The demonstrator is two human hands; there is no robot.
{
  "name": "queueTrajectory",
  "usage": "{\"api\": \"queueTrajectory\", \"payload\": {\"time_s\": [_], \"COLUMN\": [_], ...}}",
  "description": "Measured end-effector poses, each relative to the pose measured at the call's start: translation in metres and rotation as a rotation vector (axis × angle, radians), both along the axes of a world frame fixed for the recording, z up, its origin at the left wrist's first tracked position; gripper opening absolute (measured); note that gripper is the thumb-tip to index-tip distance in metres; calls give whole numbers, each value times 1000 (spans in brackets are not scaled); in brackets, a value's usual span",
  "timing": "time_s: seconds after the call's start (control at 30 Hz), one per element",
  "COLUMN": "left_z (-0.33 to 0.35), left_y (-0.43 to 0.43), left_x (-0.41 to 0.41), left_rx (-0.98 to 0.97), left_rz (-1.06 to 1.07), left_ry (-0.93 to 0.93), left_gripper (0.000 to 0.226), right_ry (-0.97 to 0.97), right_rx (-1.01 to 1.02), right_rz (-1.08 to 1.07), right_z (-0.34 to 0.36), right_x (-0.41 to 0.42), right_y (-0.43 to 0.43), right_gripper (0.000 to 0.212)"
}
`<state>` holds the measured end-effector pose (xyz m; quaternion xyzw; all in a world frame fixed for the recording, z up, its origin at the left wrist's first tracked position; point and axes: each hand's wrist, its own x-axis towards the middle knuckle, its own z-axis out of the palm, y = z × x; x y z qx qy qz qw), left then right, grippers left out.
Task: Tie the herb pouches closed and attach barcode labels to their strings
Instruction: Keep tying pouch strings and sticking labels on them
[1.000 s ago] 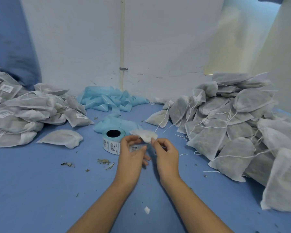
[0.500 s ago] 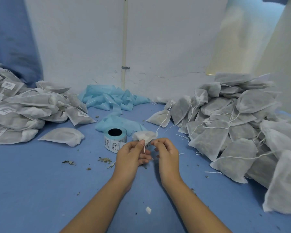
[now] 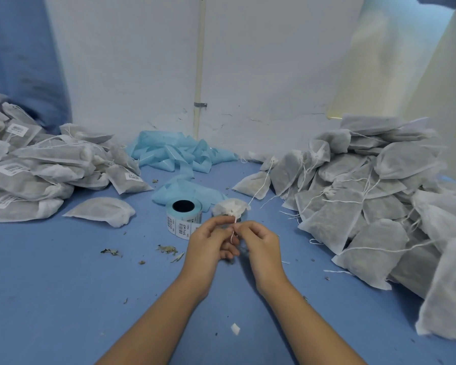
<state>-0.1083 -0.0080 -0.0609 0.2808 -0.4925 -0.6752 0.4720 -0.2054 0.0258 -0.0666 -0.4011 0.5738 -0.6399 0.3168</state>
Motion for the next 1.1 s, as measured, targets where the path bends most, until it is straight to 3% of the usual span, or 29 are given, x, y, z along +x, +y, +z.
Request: {"api": "queueTrajectory", "payload": {"time_s": [0.43,0.77,0.9,1.03,1.1], "left_z": [-9,-4,-7,-11,-10], "left_y": [6,8,11,10,7], "left_x": [-10,-12,-14,-9,-5], "left_rx": [-378,-411,-459,-456,-477], "left_rz": [28,-22,30,206,281], "left_ry": [-420,-477,-493,-497,-530], "left_gripper": [44,61,47,13,10], "right_ry": [-138,-260,-271,-393,-432], "right_rx": [30,12,-16,-88,-106], "right_rz": [-96,-178,-155,49,105], "right_z": [-1,0,1,8,11], "right_x": [-10,-13,-15,-23,-26], "right_y": [0,0,1,2,3], "right_gripper": [13,12,12,13,17]}}
